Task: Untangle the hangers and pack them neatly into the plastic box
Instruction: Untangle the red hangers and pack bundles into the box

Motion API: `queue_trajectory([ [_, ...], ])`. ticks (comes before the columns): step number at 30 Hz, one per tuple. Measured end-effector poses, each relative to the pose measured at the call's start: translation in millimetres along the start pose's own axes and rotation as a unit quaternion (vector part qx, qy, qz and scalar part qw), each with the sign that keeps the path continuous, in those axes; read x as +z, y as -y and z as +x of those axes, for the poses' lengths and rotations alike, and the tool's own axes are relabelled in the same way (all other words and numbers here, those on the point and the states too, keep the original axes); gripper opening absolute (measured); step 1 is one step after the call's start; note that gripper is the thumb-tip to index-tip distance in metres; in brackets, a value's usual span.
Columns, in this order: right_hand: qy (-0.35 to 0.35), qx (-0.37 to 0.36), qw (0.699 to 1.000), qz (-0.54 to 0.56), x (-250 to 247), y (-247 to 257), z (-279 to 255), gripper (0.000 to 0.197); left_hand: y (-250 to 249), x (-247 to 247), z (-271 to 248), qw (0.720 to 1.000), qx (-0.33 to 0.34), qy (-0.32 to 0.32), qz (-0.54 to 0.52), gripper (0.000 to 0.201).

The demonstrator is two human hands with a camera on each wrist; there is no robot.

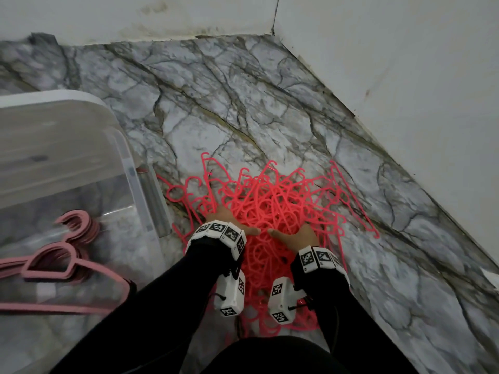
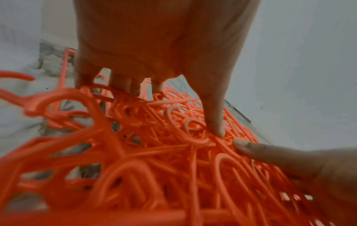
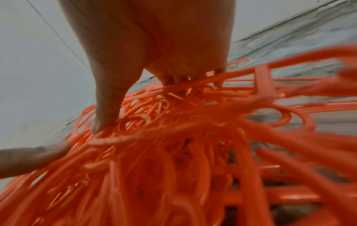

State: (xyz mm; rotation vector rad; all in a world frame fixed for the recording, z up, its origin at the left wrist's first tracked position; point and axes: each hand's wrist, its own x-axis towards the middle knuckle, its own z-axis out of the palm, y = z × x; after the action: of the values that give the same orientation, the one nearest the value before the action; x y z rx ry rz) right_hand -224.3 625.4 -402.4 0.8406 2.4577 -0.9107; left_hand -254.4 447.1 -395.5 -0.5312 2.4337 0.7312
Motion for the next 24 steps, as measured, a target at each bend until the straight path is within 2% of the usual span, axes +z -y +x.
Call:
queue_trajectory([
  [2,0.003,0.0,1.0,-0.015,-1,0,0,0.089,1,-6,1,1.0,0.011,0.01,-0.019,0.108],
  [5,0.018,-0.014,1.0,-0.008,-2,3,2,0.079,2,-5,0,0.999,0.011,0.004,-0.029,0.114],
  [9,0.016,-0.058,0.997,0.042,-3,9,3,0.099,-4,-7,-2,0.998,0.031,-0.025,-0.042,0.118],
  [13,0.01,-0.052,0.997,0.061,-4,6,3,0.097,-4,-14,-3,0.998,0.049,-0.022,-0.029,0.12],
  [16,0.022,-0.045,0.996,0.072,-6,1,2,0.087,-1,-7,-5,0.996,0.065,-0.018,-0.053,0.121],
  [20,0.011,-0.058,0.992,0.108,-10,4,2,0.075,-4,-3,-13,0.99,0.073,-0.103,-0.063,0.099],
  [24,0.023,-0.063,0.991,0.118,-18,9,-5,0.059,-7,-5,-19,0.987,0.075,-0.125,-0.075,0.099],
])
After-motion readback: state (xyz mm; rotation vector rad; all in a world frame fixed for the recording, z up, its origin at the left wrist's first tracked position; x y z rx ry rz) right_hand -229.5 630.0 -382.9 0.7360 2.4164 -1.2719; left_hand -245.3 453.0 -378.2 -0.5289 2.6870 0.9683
